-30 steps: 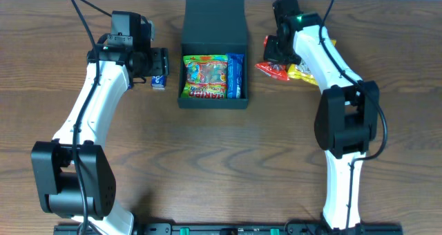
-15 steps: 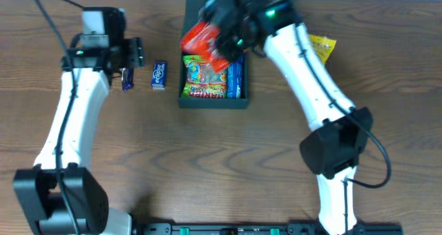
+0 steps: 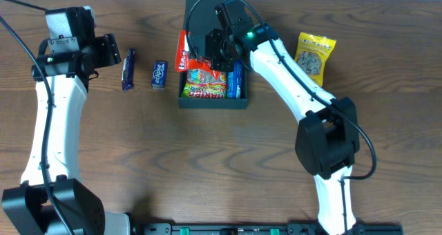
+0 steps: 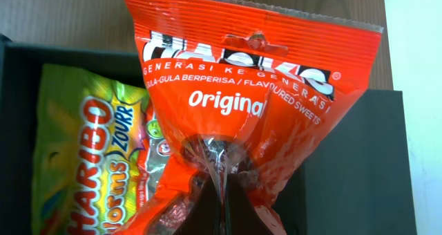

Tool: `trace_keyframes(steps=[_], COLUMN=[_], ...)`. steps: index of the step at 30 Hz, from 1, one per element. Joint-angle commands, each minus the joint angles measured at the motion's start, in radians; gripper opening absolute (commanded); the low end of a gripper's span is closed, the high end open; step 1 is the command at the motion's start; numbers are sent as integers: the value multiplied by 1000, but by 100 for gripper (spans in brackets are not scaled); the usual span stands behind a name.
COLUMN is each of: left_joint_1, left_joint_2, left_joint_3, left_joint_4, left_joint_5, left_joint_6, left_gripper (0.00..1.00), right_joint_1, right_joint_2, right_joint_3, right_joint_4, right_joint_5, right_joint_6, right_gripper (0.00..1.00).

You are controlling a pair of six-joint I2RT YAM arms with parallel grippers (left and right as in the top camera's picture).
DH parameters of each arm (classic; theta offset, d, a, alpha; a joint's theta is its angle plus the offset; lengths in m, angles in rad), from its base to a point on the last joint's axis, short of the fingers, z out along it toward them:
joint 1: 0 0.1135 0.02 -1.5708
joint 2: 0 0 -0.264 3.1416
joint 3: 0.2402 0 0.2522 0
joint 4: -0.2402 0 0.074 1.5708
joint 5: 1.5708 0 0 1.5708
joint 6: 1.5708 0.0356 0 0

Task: Pack container
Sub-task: 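Lower the red Hacks bag into the box and release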

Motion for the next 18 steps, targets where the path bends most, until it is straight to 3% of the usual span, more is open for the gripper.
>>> trace_keyframes(steps=[1, 4, 5, 6, 7, 13, 17, 18], left_joint_1=[3, 3, 3, 3, 3, 3, 3, 3], left_joint_2=[-16, -16, -16, -16, -15, -16, -15, -15], left_joint_3=[22, 22, 22, 22, 22, 22, 22, 22], left_joint_4=[-1, -2, -1, -1, -1, -3, -9, -12], left_joint_5=[16, 16, 16, 16, 16, 17, 17, 17], left_joint_6=[18, 18, 18, 18, 18, 18, 18, 18], left_gripper=[75, 76, 76, 76, 76, 76, 76, 76], right_joint_1=[-6, -6, -6, -7, -7, -10, -71, -121], right_joint_2=[0, 0, 1, 1, 1, -66, -144, -152], right_joint_3=[-15, -35, -44, -50, -51, -26, -25, -25], right_joint_4=[8, 12, 20, 33, 44, 73, 48, 31], right_joint_5=[5, 5, 6, 11, 27, 228, 266, 268], right_joint_6=[-26, -26, -23, -8, 17, 270, 501, 616], right_gripper=[1, 1, 16, 81, 99, 99, 99, 99])
